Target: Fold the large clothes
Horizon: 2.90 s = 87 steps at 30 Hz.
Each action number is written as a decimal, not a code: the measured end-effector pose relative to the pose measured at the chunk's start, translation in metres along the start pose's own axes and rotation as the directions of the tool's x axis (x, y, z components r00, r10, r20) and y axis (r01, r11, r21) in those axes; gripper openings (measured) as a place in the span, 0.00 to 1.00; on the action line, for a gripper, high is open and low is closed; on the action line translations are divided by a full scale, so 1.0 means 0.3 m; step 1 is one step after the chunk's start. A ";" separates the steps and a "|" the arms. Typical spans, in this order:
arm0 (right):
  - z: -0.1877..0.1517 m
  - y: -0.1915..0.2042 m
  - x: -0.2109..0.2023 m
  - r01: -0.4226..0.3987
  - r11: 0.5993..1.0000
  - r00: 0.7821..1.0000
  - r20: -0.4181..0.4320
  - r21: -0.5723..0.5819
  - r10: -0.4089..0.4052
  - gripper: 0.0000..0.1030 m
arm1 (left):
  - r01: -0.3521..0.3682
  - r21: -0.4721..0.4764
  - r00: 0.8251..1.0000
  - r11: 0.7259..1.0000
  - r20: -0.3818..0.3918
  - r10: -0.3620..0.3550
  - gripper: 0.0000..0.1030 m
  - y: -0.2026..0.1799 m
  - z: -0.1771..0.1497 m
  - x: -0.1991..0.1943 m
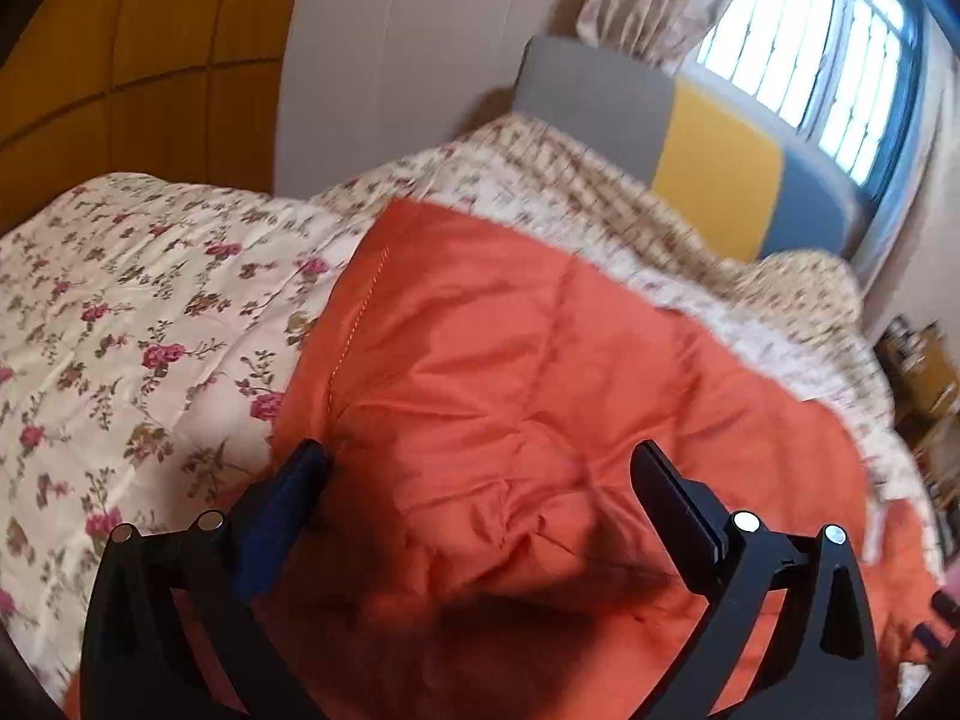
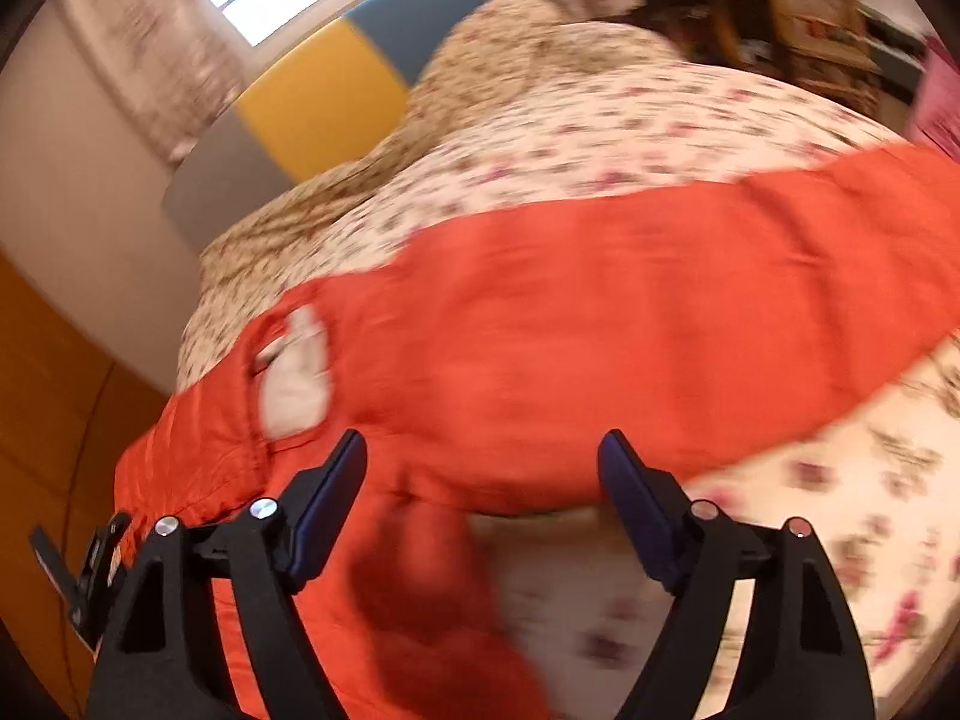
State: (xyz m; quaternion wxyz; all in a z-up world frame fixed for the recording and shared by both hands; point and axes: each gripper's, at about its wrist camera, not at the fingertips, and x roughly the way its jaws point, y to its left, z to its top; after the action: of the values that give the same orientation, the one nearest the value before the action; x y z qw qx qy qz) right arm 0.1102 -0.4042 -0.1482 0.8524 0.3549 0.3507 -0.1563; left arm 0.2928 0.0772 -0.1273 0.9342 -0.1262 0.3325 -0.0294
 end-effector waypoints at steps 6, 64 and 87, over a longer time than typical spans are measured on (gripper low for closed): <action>0.019 -0.251 -0.103 0.079 0.966 0.993 0.065 0.246 -0.097 0.70 | -0.011 -0.016 1.000 1.000 -0.027 0.011 0.97 0.008 -0.021 0.023; -0.342 1.017 0.322 -0.146 0.501 0.903 0.092 -0.853 0.419 0.16 | -0.027 -0.055 0.997 0.998 -0.077 0.023 0.97 0.087 -0.048 0.038; -0.258 0.716 0.140 -0.334 0.640 0.903 -0.041 -0.692 0.428 0.58 | 0.083 -0.013 0.989 0.997 0.126 -0.080 0.97 -0.054 0.051 -0.185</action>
State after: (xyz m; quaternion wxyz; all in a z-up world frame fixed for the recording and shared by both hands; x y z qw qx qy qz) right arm 0.2129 -0.1995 -0.1103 0.9558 0.0708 0.2456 0.1453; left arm 0.2597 0.0726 -0.0777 0.9500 -0.1496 0.2682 -0.0566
